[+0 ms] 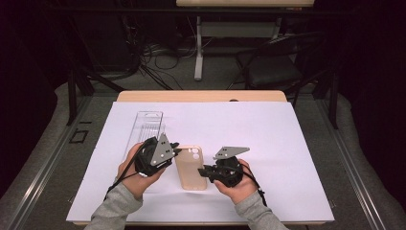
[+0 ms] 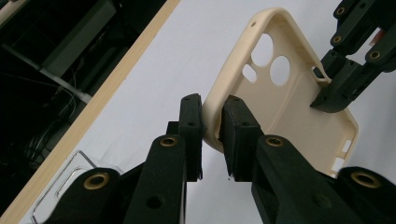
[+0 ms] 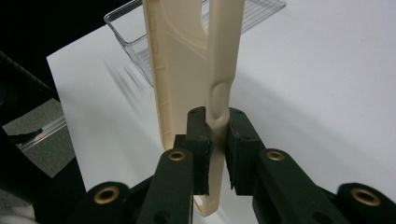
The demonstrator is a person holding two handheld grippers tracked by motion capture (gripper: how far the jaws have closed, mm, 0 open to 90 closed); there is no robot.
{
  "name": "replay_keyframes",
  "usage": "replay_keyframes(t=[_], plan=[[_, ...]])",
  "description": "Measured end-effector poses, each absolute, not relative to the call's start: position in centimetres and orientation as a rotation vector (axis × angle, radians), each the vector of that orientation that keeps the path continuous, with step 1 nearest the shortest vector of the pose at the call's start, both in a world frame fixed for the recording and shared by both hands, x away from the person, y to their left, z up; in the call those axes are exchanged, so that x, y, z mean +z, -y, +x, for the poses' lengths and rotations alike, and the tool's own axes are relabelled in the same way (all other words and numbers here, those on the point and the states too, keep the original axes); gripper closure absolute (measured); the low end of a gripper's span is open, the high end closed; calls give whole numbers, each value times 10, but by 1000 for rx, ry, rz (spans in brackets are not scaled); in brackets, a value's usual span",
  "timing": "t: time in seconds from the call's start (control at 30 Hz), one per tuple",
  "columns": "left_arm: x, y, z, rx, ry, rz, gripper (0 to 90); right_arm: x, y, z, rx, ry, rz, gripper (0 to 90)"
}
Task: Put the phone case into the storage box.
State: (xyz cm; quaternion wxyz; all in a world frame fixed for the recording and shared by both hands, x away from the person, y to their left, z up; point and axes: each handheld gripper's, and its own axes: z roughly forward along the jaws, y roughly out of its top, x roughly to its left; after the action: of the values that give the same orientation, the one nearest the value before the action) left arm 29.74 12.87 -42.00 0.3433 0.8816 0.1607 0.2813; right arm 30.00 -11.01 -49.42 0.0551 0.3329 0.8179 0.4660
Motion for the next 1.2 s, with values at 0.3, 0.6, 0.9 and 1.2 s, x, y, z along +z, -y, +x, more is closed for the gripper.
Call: replay_keyframes(t=[0.3, 0.6, 0.9, 1.2], plan=[[-420, -131, 299, 708, -420, 2284, 795, -494, 110, 300, 1417, -2484, 1013, 809], [-421, -132, 301, 687, -423, 2274, 796, -495, 111, 301, 1420, -2479, 1012, 807], [-420, -133, 301, 676, -423, 2269, 797, -494, 111, 301, 1420, -2475, 1013, 806], [-420, -134, 301, 671, -419, 2264, 797, -495, 111, 302, 1429, -2469, 1021, 801]])
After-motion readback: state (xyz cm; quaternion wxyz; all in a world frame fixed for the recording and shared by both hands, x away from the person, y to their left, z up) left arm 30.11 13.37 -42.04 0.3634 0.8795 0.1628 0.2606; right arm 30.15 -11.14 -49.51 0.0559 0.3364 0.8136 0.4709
